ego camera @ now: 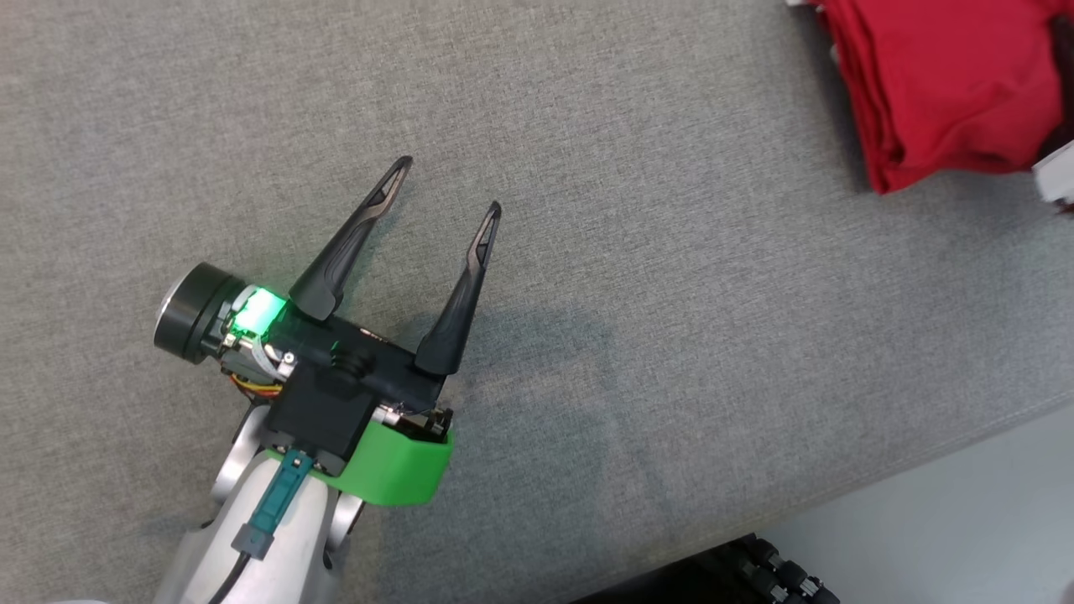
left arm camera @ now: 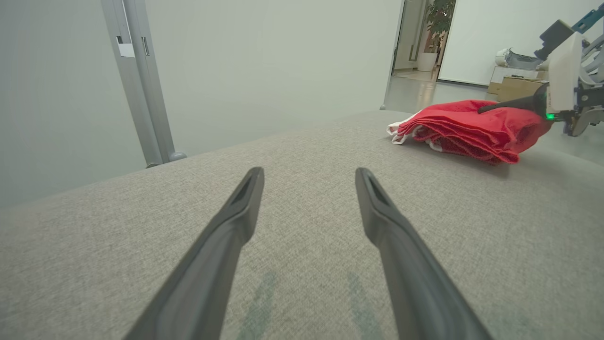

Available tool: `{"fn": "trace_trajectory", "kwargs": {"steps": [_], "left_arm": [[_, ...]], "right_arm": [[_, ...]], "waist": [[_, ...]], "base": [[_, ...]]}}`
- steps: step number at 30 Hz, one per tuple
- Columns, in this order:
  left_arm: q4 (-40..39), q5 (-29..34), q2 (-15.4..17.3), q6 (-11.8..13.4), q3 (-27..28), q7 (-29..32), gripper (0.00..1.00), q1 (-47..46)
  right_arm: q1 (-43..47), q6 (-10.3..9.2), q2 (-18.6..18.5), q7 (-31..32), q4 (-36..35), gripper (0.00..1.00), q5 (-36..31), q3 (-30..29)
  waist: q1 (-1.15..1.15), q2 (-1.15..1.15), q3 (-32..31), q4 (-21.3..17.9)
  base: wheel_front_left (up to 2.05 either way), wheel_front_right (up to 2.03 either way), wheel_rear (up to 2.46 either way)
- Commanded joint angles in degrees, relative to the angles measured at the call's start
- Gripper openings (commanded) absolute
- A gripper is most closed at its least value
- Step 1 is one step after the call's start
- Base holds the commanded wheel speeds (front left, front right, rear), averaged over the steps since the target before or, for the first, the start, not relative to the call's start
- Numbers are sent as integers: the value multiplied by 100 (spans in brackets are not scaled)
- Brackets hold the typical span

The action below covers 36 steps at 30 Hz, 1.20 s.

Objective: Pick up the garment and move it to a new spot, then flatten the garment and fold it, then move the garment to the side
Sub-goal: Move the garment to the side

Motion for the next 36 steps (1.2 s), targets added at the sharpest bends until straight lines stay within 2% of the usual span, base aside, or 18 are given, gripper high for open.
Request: {"fn": "trace_trajectory", "kwargs": {"steps": [1,10,20,21,22,23,27,30,34,36], "left_arm": [[-34,5,45,-13,-8,-14,100,-111],[-179,7,151,-23,-190,-14,100,-293],[-147,-65,228,-15,-248,-5,100,-341],[-141,-69,231,-14,-255,-5,100,-348],[-135,-70,234,-12,-261,-5,100,-357],[-130,-71,234,-8,-267,-5,100,-372],[-115,-81,195,28,-296,-5,100,-407],[-99,-113,117,76,-319,-6,100,-394],[-15,-215,8,144,-324,-7,100,-262],[73,-287,-77,199,-296,-7,100,-175]], "right_arm": [[-84,0,-72,-23,24,0,-89,-71],[-285,-1,-411,-23,233,0,-780,-763],[-379,-1,-385,-24,474,0,-1448,-1386],[-392,-1,-361,-24,518,4,-1513,-1453],[-410,-1,-352,-24,581,31,-1593,-1524],[-431,-2,-348,-24,644,99,-1716,-1601],[-496,-2,-275,-23,767,100,-2481,-2099],[-360,-3,-154,-23,627,100,-3391,-2780],[117,-4,449,-23,56,100,-4240,-3527],[408,-4,706,-23,-271,100,-4538,-3694]], "waist": [[-1,-1,144,4],[-1,-1,358,70],[-1,-1,485,192],[-1,-1,486,204],[-1,-1,485,215],[-1,-1,481,228],[-1,-1,404,304],[-1,-1,281,397],[-1,-1,-9,577],[-1,-1,-185,696]], "base": [[0,0,0],[0,0,0],[0,0,0],[0,0,0],[0,0,0],[0,0,0],[0,0,0],[0,0,0],[0,0,0],[0,0,0]]}}
